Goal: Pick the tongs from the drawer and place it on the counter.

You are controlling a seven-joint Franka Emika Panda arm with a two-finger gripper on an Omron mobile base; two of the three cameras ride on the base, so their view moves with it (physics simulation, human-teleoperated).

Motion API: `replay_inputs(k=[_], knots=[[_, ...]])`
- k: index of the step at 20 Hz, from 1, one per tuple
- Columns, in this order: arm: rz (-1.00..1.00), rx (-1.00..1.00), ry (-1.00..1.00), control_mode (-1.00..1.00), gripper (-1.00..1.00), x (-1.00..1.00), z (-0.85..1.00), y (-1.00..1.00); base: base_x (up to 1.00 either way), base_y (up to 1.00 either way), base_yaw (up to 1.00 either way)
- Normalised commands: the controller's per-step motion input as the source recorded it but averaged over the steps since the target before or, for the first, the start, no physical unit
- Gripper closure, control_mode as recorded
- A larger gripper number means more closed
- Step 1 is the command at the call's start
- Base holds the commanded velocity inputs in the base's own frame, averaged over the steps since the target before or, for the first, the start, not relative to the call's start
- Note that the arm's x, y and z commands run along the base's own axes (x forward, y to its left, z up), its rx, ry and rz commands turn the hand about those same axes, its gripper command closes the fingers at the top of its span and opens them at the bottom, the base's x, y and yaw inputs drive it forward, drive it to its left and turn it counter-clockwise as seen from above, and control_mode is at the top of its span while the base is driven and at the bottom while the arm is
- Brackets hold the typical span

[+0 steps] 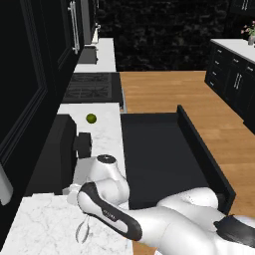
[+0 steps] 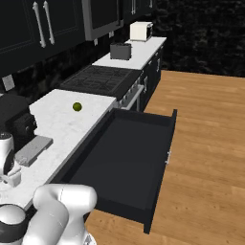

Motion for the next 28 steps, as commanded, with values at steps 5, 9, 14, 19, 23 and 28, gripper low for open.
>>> replay_inputs(k=[5, 9, 14, 19, 23, 28], knots=[[0.00, -0.08, 0.04, -1.00, 1.00, 0.00, -0.50, 0.46, 0.00, 0.00, 0.00], [0.00, -0.06, 0.00, -1.00, 1.00, 0.00, -0.46, 0.28, 0.00, 0.00, 0.00], [0.00, -0.04, 0.00, -1.00, -1.00, -0.11, -0.36, 0.16, 0.00, 0.00, 0.00], [0.00, 0.00, -0.01, -1.00, -1.00, -0.37, 0.19, -0.10, 0.00, 0.00, 0.00], [-0.04, 0.07, 0.00, -1.00, -1.00, -0.62, 0.34, -0.58, 0.00, 0.00, 0.00], [-0.06, 0.08, -0.02, -1.00, -1.00, -0.75, 0.78, -0.79, 0.00, 0.00, 0.00]])
